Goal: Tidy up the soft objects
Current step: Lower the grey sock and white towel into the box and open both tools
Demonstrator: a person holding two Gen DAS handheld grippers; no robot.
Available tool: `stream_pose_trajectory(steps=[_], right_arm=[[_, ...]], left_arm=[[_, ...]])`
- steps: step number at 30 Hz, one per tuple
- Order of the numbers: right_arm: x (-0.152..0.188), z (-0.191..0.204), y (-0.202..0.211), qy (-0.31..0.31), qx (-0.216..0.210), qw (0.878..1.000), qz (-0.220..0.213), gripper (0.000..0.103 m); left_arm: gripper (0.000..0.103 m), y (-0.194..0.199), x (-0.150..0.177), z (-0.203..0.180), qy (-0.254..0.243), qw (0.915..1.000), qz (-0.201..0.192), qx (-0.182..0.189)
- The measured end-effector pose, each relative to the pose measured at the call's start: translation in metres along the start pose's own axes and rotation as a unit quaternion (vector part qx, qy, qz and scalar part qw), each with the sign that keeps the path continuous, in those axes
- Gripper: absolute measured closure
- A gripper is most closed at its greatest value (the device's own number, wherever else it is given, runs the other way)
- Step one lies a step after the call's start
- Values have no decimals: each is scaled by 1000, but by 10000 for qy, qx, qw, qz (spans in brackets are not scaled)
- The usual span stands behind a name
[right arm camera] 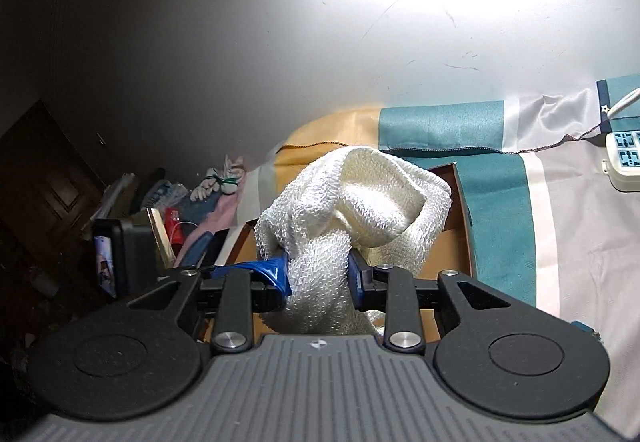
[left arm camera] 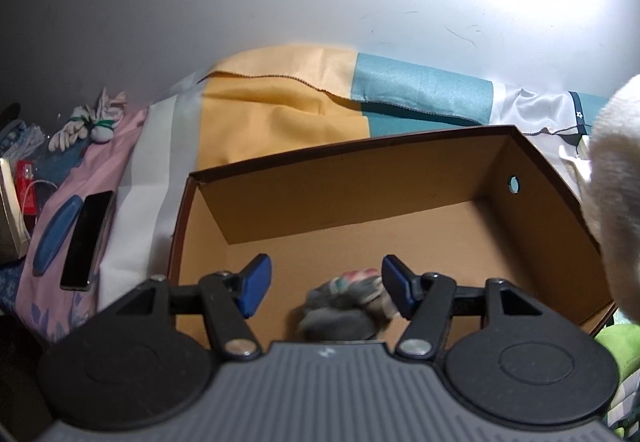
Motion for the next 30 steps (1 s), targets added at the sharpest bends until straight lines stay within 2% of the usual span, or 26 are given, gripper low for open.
stream_pose_trajectory(steps=[4, 10, 15, 19, 22, 26, 30], right_arm=[[2, -5, -32, 79, 269, 9995, 162, 91], [8, -24, -73, 107, 1032, 9940, 354, 89], [12, -35, -88, -1, 1222, 9912, 517, 85], [17, -37, -96, -27, 1119, 9917, 631, 82], [20, -35, -99, 134, 1126, 9895, 897, 82], [13, -32, -83, -277, 798, 9948, 572, 79], [12, -25, -67, -362, 804, 9952, 436, 77]], left_arm=[[32, -8, 2, 7, 168, 9997, 122, -101], [29, -6, 6, 16, 368, 9990, 209, -158], [27, 3, 9, 19, 375, 9989, 177, -218], [25, 10, 9, 20, 347, 9988, 121, -331], [23, 15, 10, 22, 365, 9985, 105, -400], [22, 25, 10, 24, 429, 9981, 56, -438], [22, 39, 8, 24, 394, 9977, -64, -541]])
Point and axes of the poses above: each gripper's, at about its wrist camera, not at the fingertips, and y roughly against the way its jaws point, z to its left, x to its underside, the point moved 5 cm from there along -y, roughly the way its jaws point, and after that the axes turned 4 degrees about -x, right-handed, at the moved point
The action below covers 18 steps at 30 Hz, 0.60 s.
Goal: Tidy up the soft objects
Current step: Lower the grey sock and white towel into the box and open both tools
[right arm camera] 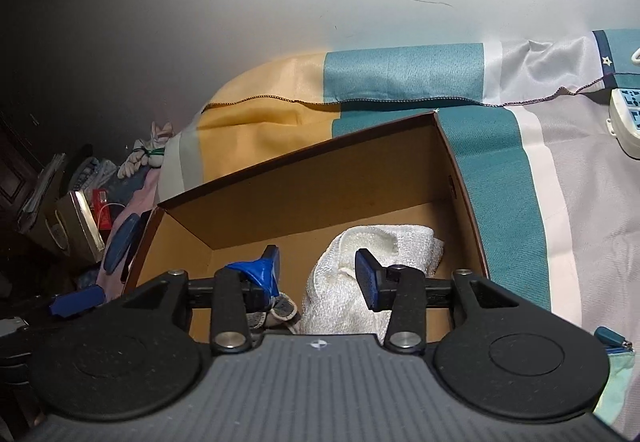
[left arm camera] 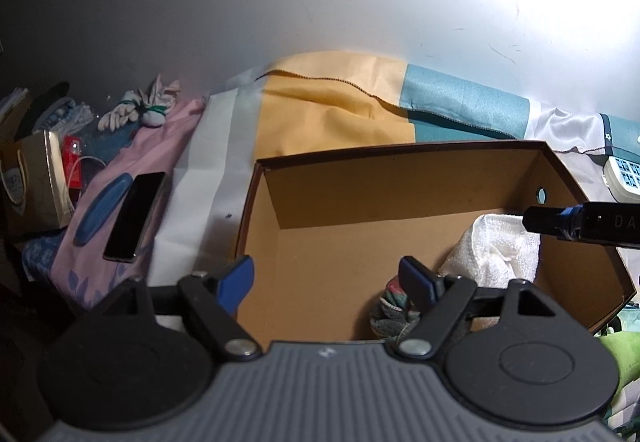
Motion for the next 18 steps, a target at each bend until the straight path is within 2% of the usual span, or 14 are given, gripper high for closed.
stream_pose_trajectory(steps=[8, 14, 17, 18], right_arm=[[10, 19, 41, -88, -118, 9991, -393, 76], [27, 37, 71, -47, -182, 9974, -694, 70], [40, 43, 84, -125, -221, 9968, -758, 66], [43, 44, 86, -138, -225, 9966, -776, 65]], left_arm=[[18, 35, 2, 5, -23, 9998, -187, 31], [17, 64, 11, 12, -71, 9994, -332, 76], [7, 78, 17, 18, -87, 9991, -393, 95], [7, 82, 19, 19, -90, 9990, -430, 106]])
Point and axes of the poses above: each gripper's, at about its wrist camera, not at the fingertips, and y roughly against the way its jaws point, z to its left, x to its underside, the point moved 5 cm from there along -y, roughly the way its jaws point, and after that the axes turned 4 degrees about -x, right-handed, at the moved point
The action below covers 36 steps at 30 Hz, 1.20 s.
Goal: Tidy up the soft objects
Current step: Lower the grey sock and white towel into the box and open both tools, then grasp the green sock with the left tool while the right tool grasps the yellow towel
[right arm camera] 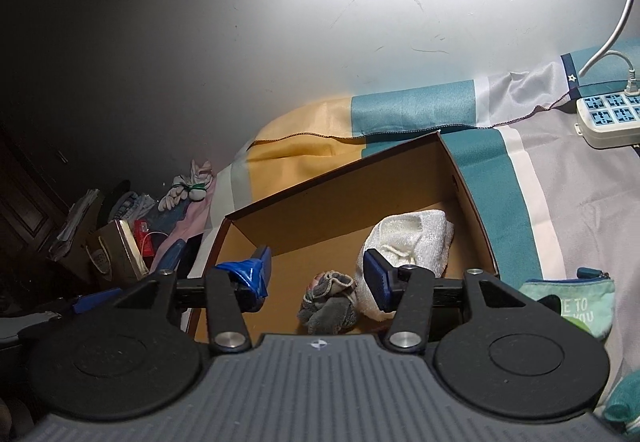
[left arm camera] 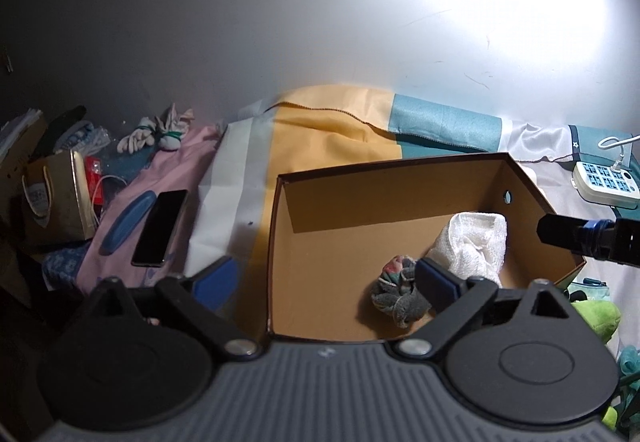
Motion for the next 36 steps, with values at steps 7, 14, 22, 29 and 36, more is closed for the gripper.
stream_pose_trajectory(steps=[7, 14, 22, 29, 36], right_arm=[[24, 12, 28, 125, 265, 9994, -174, 60], [46, 19, 56, 151, 432, 9983, -348, 60], [74, 24, 75, 103, 914, 9946, -488, 60], [95, 27, 78, 139, 865, 9957, -293, 60], [115, 30, 79, 179, 760, 9969, -72, 60]], left_arm=[[7, 27, 15, 7, -79, 9999, -80, 122], [7, 44, 34, 9, -176, 9993, -75, 331], [7, 55, 62, 9, -312, 9982, 50, 517], [7, 59, 80, 16, -235, 9980, 183, 550], [7, 60, 99, 21, -147, 9975, 367, 588]])
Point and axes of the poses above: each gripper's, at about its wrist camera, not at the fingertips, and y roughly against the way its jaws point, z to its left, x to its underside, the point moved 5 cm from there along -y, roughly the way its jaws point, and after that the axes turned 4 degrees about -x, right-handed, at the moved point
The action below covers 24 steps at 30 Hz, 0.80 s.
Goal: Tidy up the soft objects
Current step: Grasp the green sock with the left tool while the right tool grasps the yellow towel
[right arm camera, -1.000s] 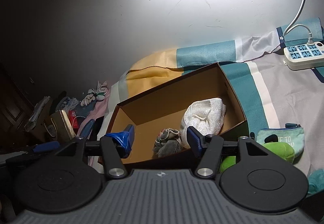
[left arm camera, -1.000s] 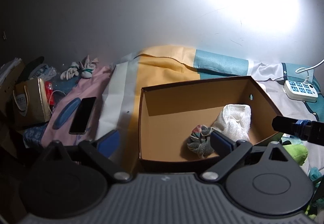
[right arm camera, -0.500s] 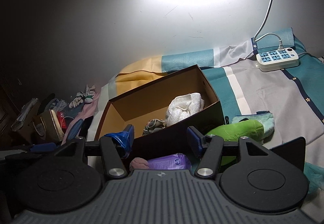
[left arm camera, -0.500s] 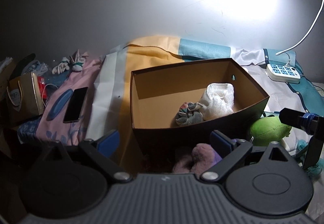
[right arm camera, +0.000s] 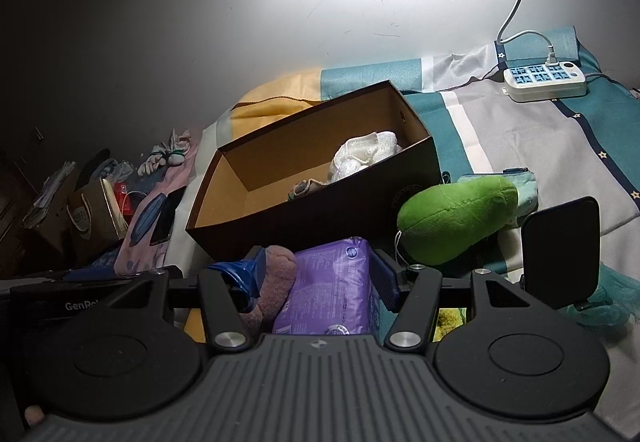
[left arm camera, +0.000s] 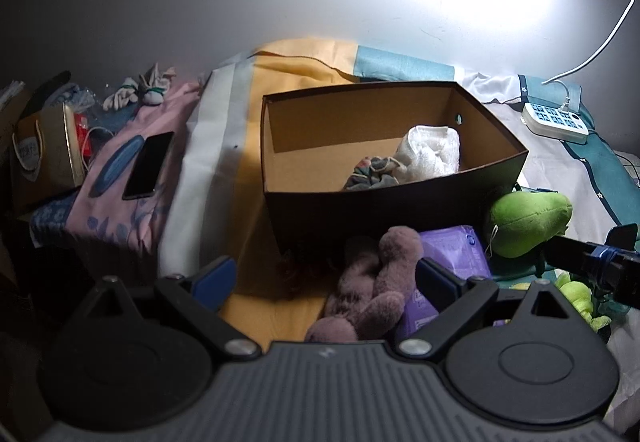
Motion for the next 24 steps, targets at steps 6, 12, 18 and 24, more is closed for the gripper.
stream_pose_trajectory(steps=[6, 12, 18, 24], right_arm=[[14, 0, 2, -61, -200, 9996, 197, 60], [27, -4, 7, 69, -258, 9992, 287, 60], [41, -19, 11, -37, -167, 9987, 474, 60], [53, -38, 16, -148, -6, 9976, 680, 60]], left_arm=[[7, -5, 16, 5, 131, 9996, 222, 75], [7, -8, 40, 11, 226, 9986, 358, 314], [7, -11, 75, 25, 302, 9963, 516, 610], [7, -10, 102, 28, 408, 9899, 627, 1205]])
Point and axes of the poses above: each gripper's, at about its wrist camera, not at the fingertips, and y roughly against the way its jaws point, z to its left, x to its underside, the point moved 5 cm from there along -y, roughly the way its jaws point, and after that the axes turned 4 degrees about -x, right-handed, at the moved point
